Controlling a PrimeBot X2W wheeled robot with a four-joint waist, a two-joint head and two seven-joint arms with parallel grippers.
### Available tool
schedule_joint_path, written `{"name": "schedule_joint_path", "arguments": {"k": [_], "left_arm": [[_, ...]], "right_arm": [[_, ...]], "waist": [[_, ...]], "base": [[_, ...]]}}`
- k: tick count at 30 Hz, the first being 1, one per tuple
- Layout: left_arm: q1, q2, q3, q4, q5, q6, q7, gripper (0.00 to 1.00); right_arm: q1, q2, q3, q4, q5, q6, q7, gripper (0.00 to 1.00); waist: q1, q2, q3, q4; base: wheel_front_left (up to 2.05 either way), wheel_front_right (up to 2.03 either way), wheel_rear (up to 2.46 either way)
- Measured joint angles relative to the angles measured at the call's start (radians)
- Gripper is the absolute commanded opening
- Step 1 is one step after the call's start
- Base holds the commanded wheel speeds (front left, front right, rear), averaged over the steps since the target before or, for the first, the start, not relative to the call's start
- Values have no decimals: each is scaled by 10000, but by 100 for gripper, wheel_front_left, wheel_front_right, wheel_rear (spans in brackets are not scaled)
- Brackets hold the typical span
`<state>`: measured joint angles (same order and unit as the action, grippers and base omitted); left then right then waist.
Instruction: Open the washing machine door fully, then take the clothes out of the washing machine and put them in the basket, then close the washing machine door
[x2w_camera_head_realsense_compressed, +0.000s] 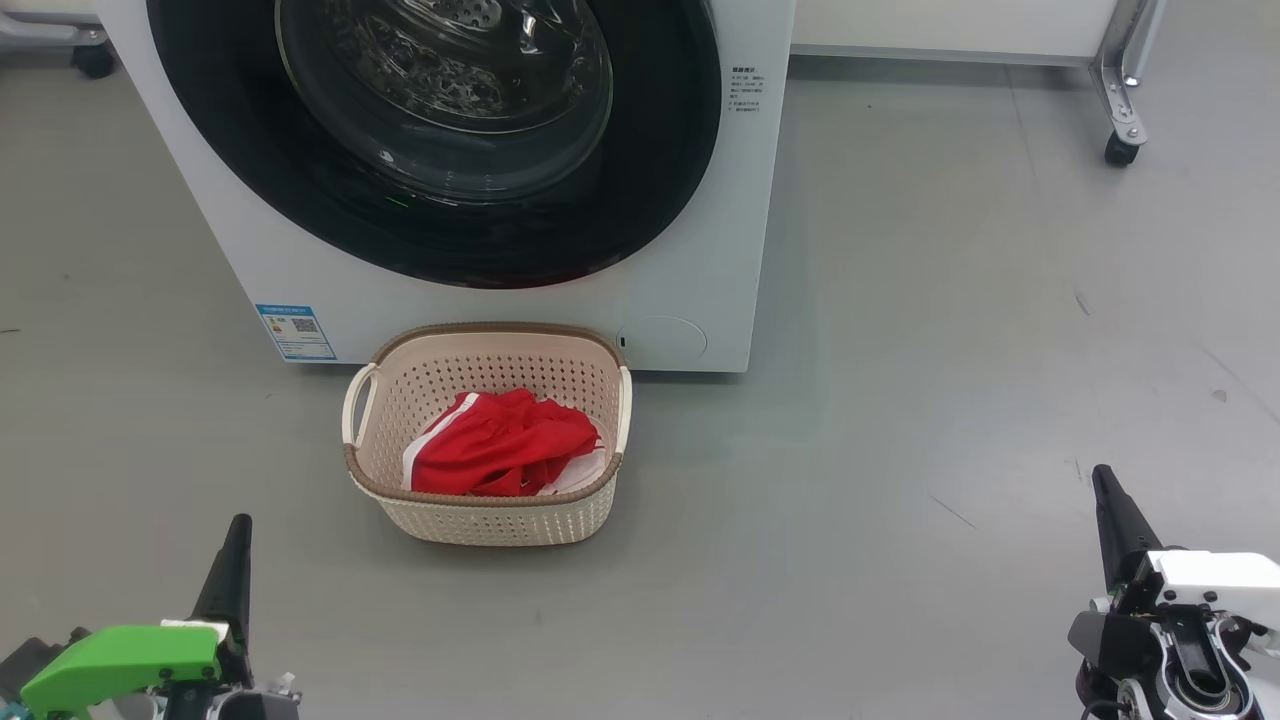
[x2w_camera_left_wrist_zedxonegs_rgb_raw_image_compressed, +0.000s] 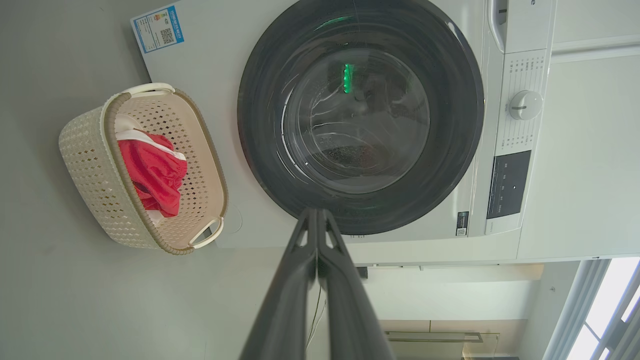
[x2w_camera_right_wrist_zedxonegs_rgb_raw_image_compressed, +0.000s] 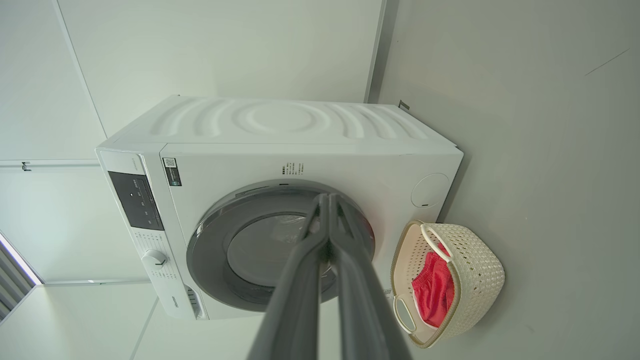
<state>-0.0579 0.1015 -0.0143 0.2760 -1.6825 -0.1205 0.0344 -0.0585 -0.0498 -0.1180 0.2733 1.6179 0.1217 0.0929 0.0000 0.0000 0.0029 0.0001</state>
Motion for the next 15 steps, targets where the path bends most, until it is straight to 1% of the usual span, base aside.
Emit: {"name": "schedule_joint_path", "arguments": {"k": [15], "left_arm": [[-1,-10,25,-8,0,0,40,0]], "right_arm": [[0,2,-6,0,0,0,0,0]], "waist": [[0,0,1,-1]], "base": [[0,0,0]]}}
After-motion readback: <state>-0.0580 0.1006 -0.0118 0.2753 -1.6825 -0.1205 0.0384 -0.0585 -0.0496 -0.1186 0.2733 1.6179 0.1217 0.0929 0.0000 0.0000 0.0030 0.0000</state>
